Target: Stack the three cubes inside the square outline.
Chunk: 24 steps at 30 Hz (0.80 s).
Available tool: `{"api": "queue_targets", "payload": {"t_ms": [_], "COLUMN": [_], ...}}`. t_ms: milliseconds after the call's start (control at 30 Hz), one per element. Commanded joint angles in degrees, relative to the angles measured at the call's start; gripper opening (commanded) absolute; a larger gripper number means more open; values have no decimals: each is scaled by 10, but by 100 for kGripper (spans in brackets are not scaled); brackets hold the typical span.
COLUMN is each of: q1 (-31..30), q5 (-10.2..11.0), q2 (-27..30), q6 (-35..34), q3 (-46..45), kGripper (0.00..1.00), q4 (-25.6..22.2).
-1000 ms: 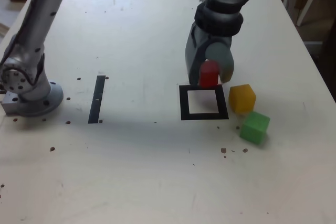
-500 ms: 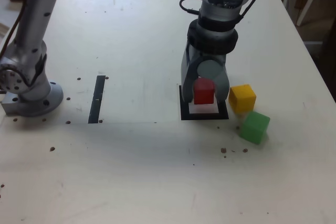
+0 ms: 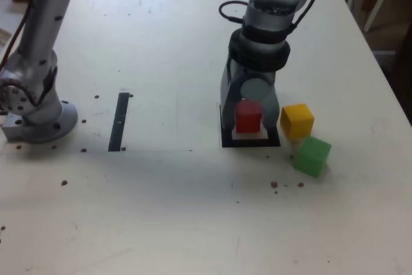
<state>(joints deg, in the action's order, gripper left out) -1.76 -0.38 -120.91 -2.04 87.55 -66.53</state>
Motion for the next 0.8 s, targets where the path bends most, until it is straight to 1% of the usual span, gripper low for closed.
{"api": "queue_targets", "payload": {"t_ms": [0,67,100,267,300,333,433,600,700,767], "q1": [-1,-1,-1,-1,0,0,1,2,2,2], "q5": [-1,-1,-1,-1,-1,-1,0,5,15,26], "q2": [-4,-5,-5,-4,-4,-3,-2,6,19,28], "q6": [-1,0,0,2,2,2,1,0,-3,-6], "q3": [-2,-3,-3,-11,-13,-16,-20,-17,-8,5], "kGripper": [31,34,40,87,94,98,99,99,99,99], "q4": [1,2,2,4,4,4,4,0,-12,-30]}}
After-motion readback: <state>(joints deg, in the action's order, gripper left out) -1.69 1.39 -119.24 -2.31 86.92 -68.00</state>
